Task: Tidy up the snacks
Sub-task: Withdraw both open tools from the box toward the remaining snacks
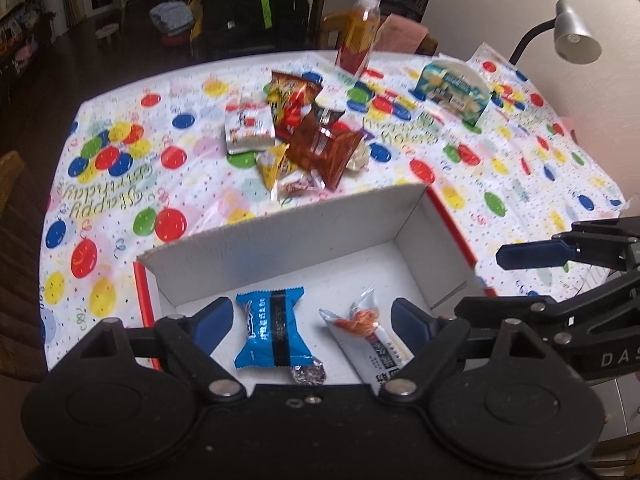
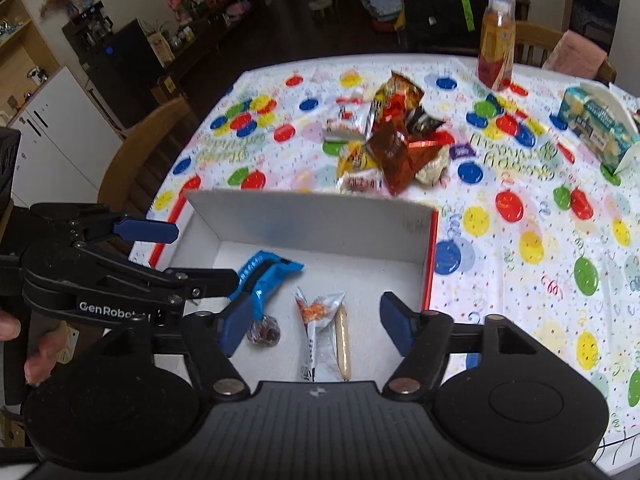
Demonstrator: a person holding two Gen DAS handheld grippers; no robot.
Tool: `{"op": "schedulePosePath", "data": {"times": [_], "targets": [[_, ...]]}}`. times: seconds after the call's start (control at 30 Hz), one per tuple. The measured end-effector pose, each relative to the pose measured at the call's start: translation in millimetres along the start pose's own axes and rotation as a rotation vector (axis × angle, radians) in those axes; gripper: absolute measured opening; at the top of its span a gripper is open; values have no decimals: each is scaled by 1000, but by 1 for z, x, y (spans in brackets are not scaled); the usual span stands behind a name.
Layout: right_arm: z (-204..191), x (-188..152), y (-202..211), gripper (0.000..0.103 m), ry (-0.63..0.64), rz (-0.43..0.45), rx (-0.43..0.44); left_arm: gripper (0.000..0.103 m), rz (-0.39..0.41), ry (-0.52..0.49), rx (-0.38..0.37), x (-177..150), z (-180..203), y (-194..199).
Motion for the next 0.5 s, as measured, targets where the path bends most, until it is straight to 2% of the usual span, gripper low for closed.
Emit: {"op": "schedulePosePath", "data": {"times": [0.23, 0.5], "targets": [[9, 22, 27, 73, -30, 72, -2, 99, 87, -2, 23, 15, 4, 22], [33, 57, 39, 73, -46, 138, -39, 102, 168, 30, 50, 48, 1, 31]]}}
Point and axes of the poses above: each gripper's, at about its wrist camera, not at the fingertips, and y roughly against the way its jaws point, z to its right, x to its top, the point moved 4 cm from there along -y, roughly the way its jaws point, and after that the axes turned 1 degree about x, right-handed, at the moved point
